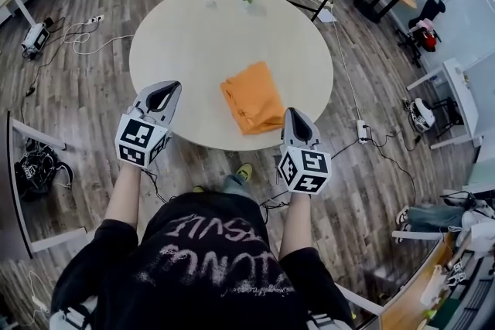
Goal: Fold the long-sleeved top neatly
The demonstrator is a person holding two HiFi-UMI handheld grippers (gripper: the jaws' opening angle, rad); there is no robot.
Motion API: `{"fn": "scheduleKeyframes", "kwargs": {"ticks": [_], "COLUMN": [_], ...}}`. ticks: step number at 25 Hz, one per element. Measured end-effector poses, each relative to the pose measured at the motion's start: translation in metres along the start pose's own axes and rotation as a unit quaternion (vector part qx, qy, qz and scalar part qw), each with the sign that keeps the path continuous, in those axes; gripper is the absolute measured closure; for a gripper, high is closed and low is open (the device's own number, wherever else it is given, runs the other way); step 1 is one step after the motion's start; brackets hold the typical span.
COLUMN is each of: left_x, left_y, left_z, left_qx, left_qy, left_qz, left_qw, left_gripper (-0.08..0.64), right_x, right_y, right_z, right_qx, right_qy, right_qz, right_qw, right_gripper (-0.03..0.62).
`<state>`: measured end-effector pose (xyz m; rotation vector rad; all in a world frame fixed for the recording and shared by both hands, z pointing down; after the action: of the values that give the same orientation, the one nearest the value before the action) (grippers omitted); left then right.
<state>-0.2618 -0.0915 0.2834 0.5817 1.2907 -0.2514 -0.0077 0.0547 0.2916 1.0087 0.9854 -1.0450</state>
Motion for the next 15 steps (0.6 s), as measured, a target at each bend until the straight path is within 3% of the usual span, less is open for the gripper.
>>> {"fn": "scheduleKeyframes", "kwargs": {"ticks": [3,10,15], "left_x": [0.002,0.002,0.003], "left_y": [-0.014,-0.030,-0.029], "left_z": [-0.009,-0.020,-0.020], "left_qx": [0.011,0.033,0.043], "left_qy": [0.022,0.036,0.037], "left_qz": [-0.042,-0.064,-0.055], "left_qw": [0.9988,0.9967,0.9969], "left_gripper": [0.549,0.549,0.549], "right_x": [0.002,0.012,0.017], "right_y": [0.005,0.013,0.015], "right_z": [-0.005,-0.012,-0.014], "right_qx": [-0.008,-0.021,-0.027], "right_qy": [0.006,0.023,0.025], "right_qz": [0.009,0.018,0.009], "right_qw": [1.000,0.999,0.999], "right_gripper": [0.588,0.588,0.588]}}
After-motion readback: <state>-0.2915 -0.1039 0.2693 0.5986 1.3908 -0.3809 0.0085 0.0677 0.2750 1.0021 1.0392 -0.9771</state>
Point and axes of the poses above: the fingertips, and each gripper's own axes: z forward along the fingers, y to its right, x out of its top, the point moved 2 cm from there along -z, backward along the fingers, and after that the axes turned 9 degrees about z, right-handed, at the moved point
